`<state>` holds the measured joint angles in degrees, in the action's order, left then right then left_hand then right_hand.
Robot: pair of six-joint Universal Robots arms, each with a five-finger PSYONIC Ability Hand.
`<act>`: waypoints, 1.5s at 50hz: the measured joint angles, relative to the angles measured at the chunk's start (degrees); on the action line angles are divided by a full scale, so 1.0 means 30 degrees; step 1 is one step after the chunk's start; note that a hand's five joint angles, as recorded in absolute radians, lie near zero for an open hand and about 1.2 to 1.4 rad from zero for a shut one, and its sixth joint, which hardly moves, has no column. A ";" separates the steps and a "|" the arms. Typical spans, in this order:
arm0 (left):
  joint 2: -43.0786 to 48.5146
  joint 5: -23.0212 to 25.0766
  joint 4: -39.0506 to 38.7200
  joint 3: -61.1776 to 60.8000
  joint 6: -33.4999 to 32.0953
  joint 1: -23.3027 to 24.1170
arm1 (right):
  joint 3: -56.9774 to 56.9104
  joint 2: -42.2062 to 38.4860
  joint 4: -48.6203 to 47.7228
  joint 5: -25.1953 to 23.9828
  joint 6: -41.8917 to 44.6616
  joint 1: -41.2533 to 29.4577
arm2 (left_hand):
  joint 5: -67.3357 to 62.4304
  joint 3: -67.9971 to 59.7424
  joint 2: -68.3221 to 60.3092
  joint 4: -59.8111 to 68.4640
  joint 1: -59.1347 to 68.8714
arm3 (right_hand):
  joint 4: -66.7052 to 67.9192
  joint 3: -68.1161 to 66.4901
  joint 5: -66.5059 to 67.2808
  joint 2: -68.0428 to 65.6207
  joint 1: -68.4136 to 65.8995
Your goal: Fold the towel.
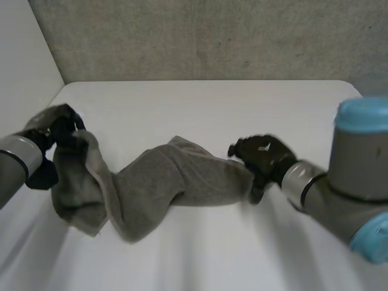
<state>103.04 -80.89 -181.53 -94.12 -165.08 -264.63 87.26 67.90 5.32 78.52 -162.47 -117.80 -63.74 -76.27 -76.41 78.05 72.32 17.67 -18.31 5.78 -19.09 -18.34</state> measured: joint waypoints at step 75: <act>0.0914 0.1197 0.0246 0.0116 0.0333 0.0177 | -2.4849 -1.3924 1.0403 0.4341 0.1620 0.1252 | -0.0008 -0.0003 -0.0008 0.0017 0.0003 | -0.1045 0.1399 -0.0851 0.1567 0.1555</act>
<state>105.78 -77.30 -180.80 -93.77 -164.08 -264.10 12.71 26.12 36.53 91.54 -157.61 -114.04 -63.76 -76.28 -76.43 78.10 72.33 14.53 -14.11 3.22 -14.39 -13.68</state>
